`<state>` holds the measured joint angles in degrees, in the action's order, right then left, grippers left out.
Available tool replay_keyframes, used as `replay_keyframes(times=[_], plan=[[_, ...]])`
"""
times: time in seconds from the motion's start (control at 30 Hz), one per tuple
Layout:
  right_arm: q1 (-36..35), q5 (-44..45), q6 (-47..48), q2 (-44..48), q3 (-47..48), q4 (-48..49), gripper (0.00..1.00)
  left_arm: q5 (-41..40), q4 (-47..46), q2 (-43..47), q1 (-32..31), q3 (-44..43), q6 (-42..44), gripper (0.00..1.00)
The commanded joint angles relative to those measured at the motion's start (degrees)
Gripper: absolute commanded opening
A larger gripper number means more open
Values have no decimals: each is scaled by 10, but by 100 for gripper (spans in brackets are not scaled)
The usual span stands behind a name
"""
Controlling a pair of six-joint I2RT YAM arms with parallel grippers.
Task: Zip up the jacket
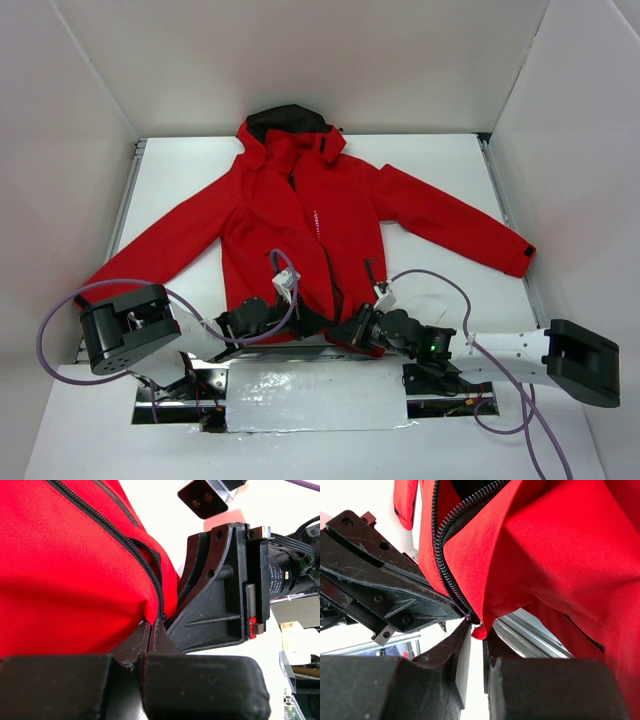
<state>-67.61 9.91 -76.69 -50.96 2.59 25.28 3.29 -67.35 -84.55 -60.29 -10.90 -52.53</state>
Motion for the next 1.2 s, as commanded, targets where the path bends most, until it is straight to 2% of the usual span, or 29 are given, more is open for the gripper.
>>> replay_keyframes(times=[0.0, 0.07, 0.27, 0.67, 0.73, 0.9, 1.0, 1.17], plan=[[-8, 32, -16, 15, -61, 25, 14, 20, -47, -3, -2, -12, 4, 0], [-9, 37, -21, 28, -63, 13, 7, 20, -48, -4, -3, -12, 5, 0], [-12, 34, -28, 81, -59, -62, 2, 17, -47, -5, -2, -12, 6, 0], [-12, -16, -8, 94, 1, -174, 1, 15, -43, -11, -2, -13, 16, 0], [-13, -9, -7, 98, 14, -222, 2, 12, -35, -8, -2, -15, 17, 0], [-11, 2, 6, 136, 24, -250, 3, 9, -24, -3, -2, -16, 23, 0], [-11, 19, 20, 159, 50, -307, 3, 11, -20, -6, -2, -19, 25, 0], [-7, 30, 58, 137, 104, -371, 3, 22, -27, -19, -2, -25, 25, 0]])
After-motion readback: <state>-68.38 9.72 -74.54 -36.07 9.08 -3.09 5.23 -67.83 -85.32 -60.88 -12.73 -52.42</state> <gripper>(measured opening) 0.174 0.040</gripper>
